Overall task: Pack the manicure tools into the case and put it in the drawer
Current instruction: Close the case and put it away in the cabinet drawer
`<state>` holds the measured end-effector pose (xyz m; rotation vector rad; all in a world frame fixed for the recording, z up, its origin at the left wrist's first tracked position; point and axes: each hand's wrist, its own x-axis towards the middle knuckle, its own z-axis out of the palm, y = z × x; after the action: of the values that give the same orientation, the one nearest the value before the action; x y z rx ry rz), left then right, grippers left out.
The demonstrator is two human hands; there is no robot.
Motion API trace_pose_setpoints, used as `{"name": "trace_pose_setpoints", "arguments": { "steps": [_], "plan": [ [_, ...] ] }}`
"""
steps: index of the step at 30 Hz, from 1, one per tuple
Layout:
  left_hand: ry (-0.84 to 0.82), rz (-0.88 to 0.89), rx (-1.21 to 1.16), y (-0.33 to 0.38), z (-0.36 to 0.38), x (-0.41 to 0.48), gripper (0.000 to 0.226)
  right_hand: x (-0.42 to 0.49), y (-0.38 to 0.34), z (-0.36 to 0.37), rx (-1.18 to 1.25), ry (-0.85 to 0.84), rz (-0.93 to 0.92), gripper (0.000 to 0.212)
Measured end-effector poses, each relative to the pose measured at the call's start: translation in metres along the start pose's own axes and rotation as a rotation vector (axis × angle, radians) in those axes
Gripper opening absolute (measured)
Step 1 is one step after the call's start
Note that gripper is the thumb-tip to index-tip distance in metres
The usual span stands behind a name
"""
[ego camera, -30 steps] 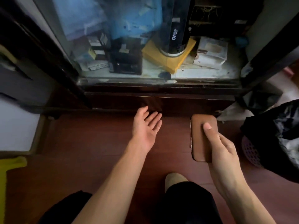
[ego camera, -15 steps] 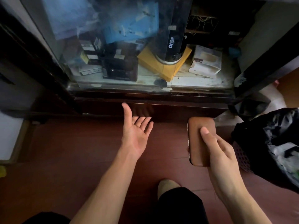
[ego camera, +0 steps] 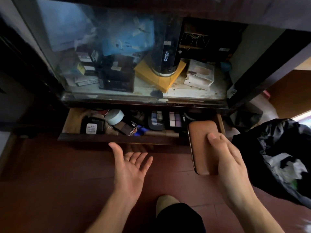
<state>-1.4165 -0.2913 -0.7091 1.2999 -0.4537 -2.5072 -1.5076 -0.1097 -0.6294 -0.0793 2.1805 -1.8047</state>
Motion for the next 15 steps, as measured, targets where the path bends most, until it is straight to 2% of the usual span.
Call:
{"name": "trace_pose_setpoints", "arguments": {
  "steps": [2, 7, 10, 15],
  "plan": [
    [0.013, -0.028, -0.053, -0.005, -0.007, -0.009, 0.144, 0.001, -0.007, -0.005, -0.016, -0.012, -0.022, 0.021],
    [0.006, -0.077, -0.135, -0.008, -0.016, -0.020, 0.145, 0.023, -0.020, -0.009, -0.160, -0.224, -0.155, 0.029],
    [0.002, -0.087, -0.152, -0.010, -0.023, -0.020, 0.143, 0.041, -0.023, -0.002, -0.206, -0.281, -0.205, 0.026],
    [-0.022, -0.109, -0.161, -0.008, -0.027, -0.022, 0.141, 0.070, -0.027, 0.023, -0.503, -0.398, -0.390, 0.023]
  ]
}}
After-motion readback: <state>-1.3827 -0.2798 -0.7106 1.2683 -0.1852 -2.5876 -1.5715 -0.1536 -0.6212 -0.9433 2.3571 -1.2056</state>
